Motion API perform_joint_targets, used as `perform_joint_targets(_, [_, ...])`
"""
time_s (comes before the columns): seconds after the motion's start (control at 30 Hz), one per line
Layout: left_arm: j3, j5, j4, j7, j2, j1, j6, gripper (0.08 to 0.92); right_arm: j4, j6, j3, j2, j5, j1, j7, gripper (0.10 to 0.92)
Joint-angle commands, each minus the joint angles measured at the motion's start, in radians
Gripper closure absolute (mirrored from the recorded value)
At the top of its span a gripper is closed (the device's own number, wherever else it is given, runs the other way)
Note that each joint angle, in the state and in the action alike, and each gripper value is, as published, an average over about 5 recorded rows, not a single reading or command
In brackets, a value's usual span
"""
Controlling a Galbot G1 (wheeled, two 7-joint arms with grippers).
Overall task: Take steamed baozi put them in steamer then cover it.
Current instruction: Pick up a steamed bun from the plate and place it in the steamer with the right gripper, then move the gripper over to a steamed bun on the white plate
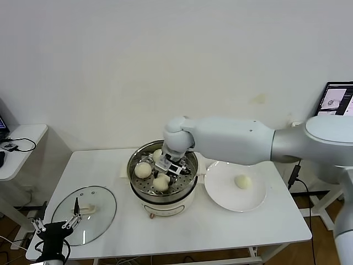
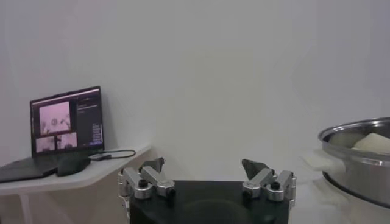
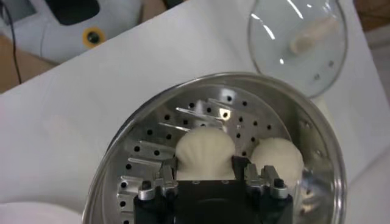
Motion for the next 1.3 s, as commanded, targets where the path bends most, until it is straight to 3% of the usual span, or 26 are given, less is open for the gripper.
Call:
perform_joint_targets(0.03, [0.001, -0.001, 0.004, 0.000, 0.001, 0.002, -0.004, 0.177, -0.013, 0.062, -0.012, 0.032, -0.056, -0.009, -0.001, 0.450])
perform_joint_targets(0.4, [0.005, 0.000, 0.002, -0.002, -0.003, 0.011, -0.015, 0.177, 0.005, 0.064, -0.017, 0.025, -0.057, 0.009, -0.004, 0.392])
perform_joint_targets(0.6, [0.001, 0.001, -0.002, -0.003, 0.000, 0.010, -0.015, 0.177, 0.032, 0.065, -0.006, -0.012, -0.038, 0.040, 0.009, 0.244])
perform_joint_targets(0.77, [-0.008, 0.001, -0.003, -0.003, 0.009, 0.007, -0.013, 0.177, 0.062, 0.044, 0.039, -0.077, 0.001, 0.082, 0.023, 0.204])
perform_joint_targets(1.1, [-0.033, -0.007, 0.004, -0.001, 0.033, 0.000, -0.010, 0.177, 0.164, -0.293, 0.125, -0.381, 0.118, 0.168, -0.006, 0.203])
perform_joint_targets(1.3, [-0.041, -0.014, -0.006, 0.002, 0.049, -0.007, 0.003, 0.177, 0.247, -0.432, 0.119, -0.610, 0.106, 0.147, -0.007, 0.202])
